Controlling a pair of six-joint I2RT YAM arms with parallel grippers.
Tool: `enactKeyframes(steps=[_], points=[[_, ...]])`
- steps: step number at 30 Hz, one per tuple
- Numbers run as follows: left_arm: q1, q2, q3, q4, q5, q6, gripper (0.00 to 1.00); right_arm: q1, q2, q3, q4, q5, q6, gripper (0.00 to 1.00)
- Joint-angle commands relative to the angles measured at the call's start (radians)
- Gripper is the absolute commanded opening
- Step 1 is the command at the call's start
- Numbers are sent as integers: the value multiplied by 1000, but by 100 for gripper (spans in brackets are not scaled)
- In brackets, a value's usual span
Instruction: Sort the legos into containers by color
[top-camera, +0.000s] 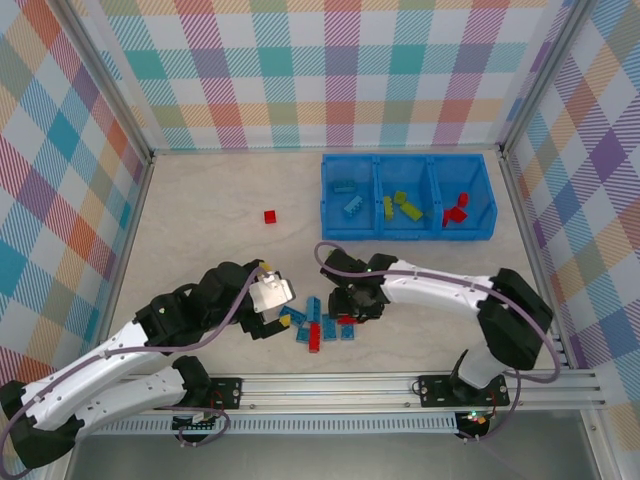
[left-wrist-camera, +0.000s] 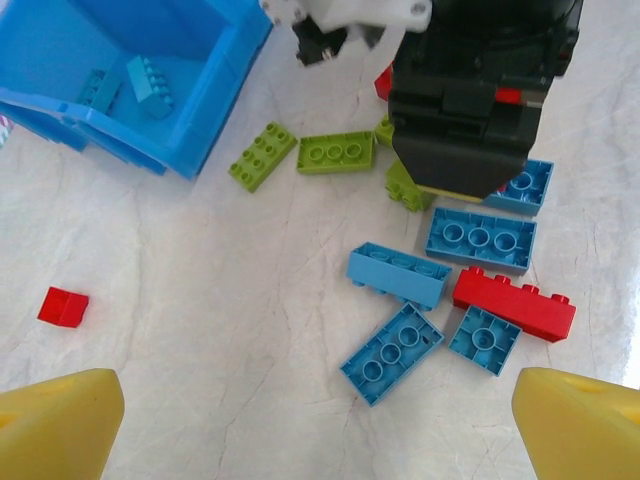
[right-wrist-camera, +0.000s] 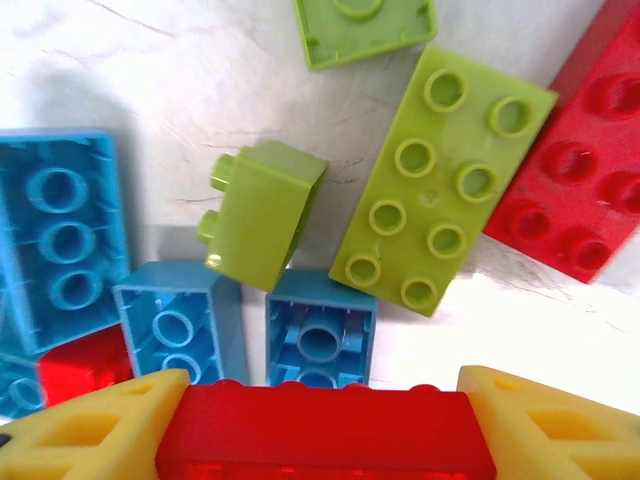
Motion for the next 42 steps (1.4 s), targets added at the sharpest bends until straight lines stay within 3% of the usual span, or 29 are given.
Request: enactKeyframes(steps=[1, 3, 9, 13, 17, 20, 22, 25, 28, 31, 37, 40, 42], points=[[-10, -28, -17, 40, -2, 6, 100, -54, -123, 1, -34, 110, -25, 57], [-10, -37, -20, 50, -9, 4, 100, -148, -191, 10, -40, 166, -82, 56], [-5, -45, -27, 77, -71, -36, 100, -602, -335, 33, 128, 231, -269, 55], [0, -42, -27, 78, -79, -65, 100, -890, -247, 89, 252, 128, -260, 54], [4, -45, -34, 75, -85, -74, 100, -1044, -73, 178, 312, 24, -213, 54], [11, -47, -36, 84, -89, -82, 100, -1073, 81, 281, 320, 3, -212, 58], [17, -47, -36, 88, -89, -90, 100, -1086, 172, 364, 279, -11, -202, 67], [22, -48, -39, 90, -84, -99, 100, -1089, 238, 433, 248, 1, -202, 81], [26, -50, -42, 93, -83, -103, 100, -1088, 239, 448, 232, -1, -217, 87], [37, -49, -44, 103, -77, -110, 100, -1086, 197, 413, 231, -23, -227, 91], [95, -21, 7, 132, -48, -237, 100, -1042, -24, 189, 292, -213, -218, 93], [97, 29, 76, 150, -83, -380, 100, -933, -162, 97, 301, -251, -239, 94], [98, 88, 127, 154, -159, -499, 100, -808, -239, 73, 272, -230, -301, 94]])
